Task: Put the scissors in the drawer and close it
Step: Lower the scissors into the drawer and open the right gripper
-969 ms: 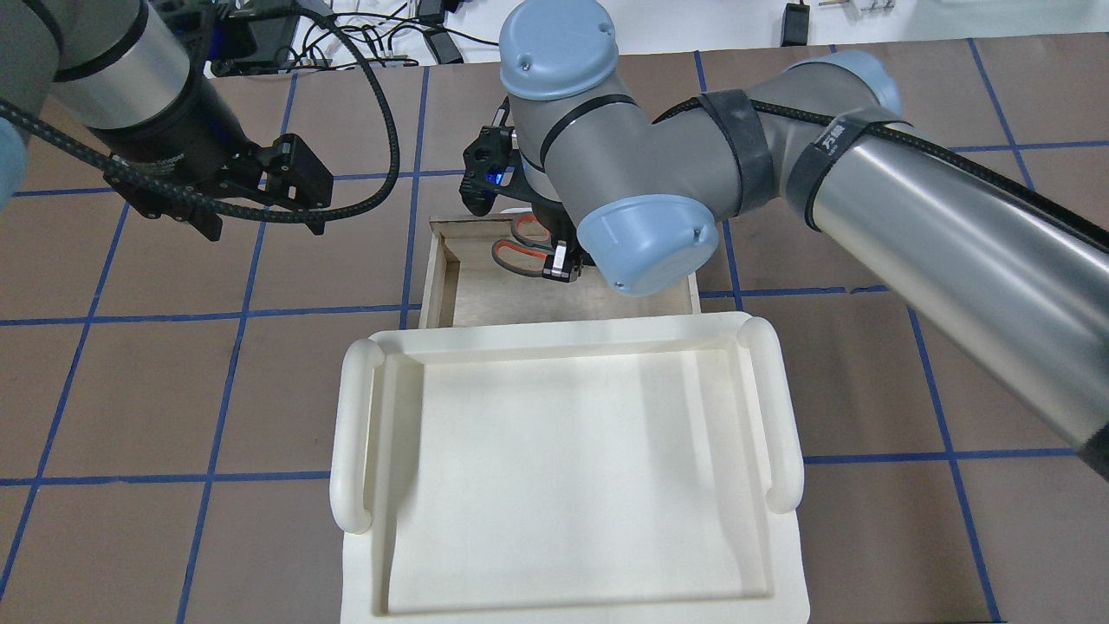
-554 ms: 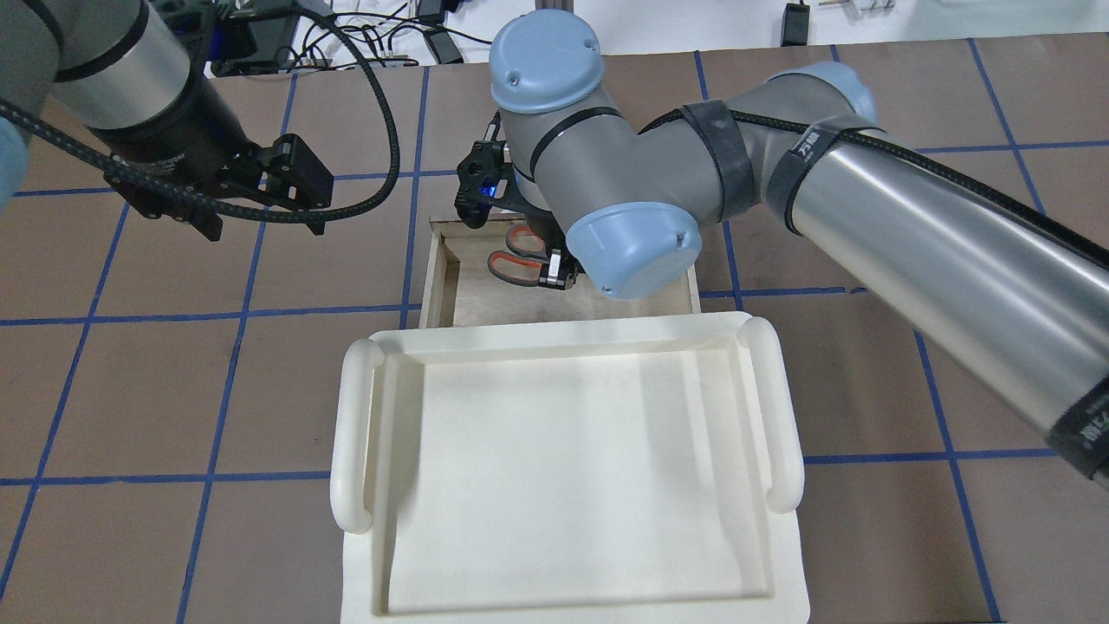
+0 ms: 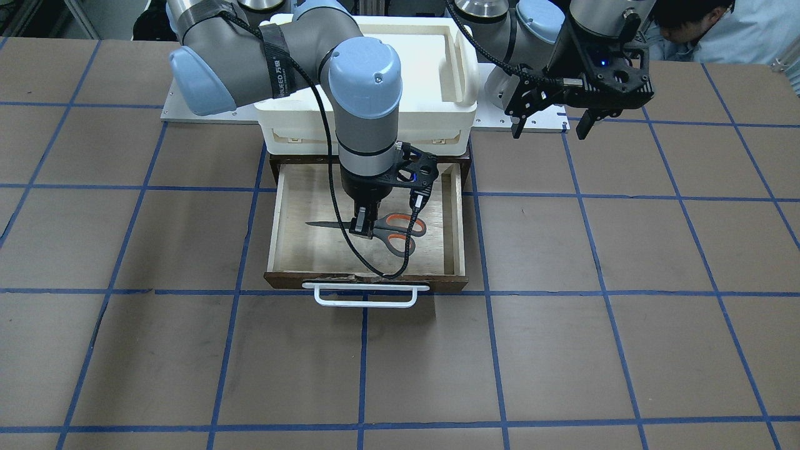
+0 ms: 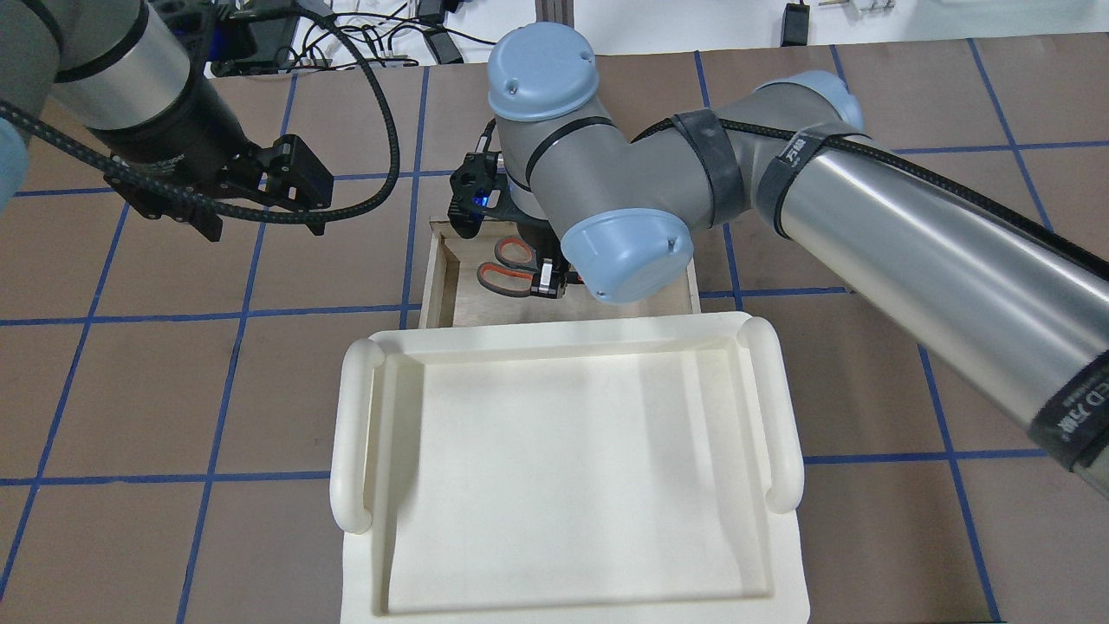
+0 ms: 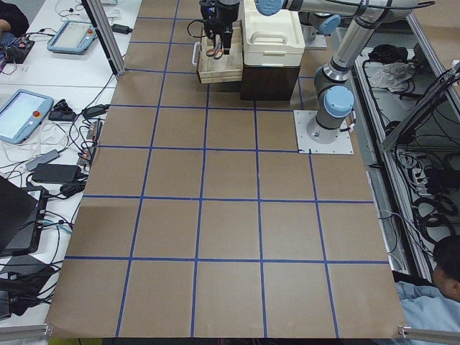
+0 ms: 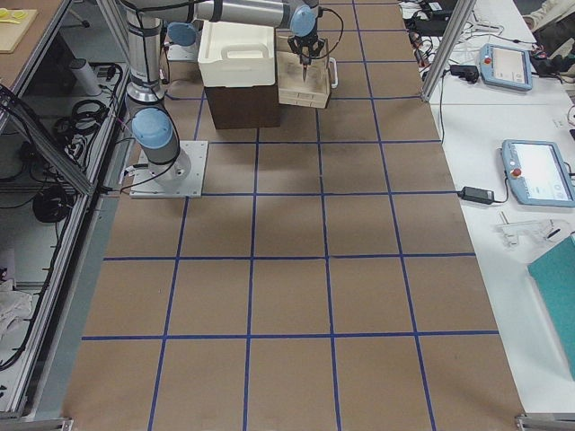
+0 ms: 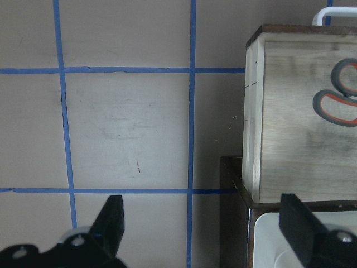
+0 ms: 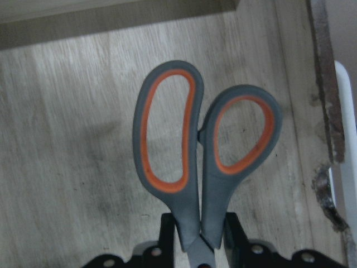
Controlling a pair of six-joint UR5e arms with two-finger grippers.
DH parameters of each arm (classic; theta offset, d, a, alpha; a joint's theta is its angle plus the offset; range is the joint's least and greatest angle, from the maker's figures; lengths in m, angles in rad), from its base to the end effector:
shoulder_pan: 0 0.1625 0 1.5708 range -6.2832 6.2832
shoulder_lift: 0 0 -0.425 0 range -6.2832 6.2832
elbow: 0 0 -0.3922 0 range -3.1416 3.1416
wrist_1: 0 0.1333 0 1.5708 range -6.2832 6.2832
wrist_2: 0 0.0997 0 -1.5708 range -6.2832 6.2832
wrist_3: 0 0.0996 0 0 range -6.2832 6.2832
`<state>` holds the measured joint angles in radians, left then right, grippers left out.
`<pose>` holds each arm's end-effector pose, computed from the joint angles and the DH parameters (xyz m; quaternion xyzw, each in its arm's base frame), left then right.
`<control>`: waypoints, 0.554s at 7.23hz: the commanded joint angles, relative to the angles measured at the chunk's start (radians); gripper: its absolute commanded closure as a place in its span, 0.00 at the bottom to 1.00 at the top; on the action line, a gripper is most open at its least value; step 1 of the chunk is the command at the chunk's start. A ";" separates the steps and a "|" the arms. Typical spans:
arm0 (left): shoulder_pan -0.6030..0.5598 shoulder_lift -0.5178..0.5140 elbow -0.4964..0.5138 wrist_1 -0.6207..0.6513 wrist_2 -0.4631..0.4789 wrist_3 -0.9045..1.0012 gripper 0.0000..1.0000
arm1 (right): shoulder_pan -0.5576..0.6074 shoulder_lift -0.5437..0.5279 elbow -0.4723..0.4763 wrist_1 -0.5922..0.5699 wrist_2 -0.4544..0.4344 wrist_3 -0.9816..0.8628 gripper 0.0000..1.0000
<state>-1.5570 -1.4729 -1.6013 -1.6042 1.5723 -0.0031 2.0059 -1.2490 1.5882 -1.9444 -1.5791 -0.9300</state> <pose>-0.1269 -0.4546 0.5157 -0.0085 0.9998 -0.0170 0.0008 0.3761 -0.4949 0.3391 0.6306 -0.7759 0.0157 0.0082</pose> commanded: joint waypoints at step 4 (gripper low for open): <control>0.006 -0.004 0.001 0.003 -0.002 0.002 0.00 | 0.036 0.019 0.006 -0.004 -0.022 -0.035 1.00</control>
<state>-1.5542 -1.4757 -1.6010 -1.6026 1.5720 -0.0020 2.0346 -1.2371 1.5930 -1.9442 -1.5919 -0.9628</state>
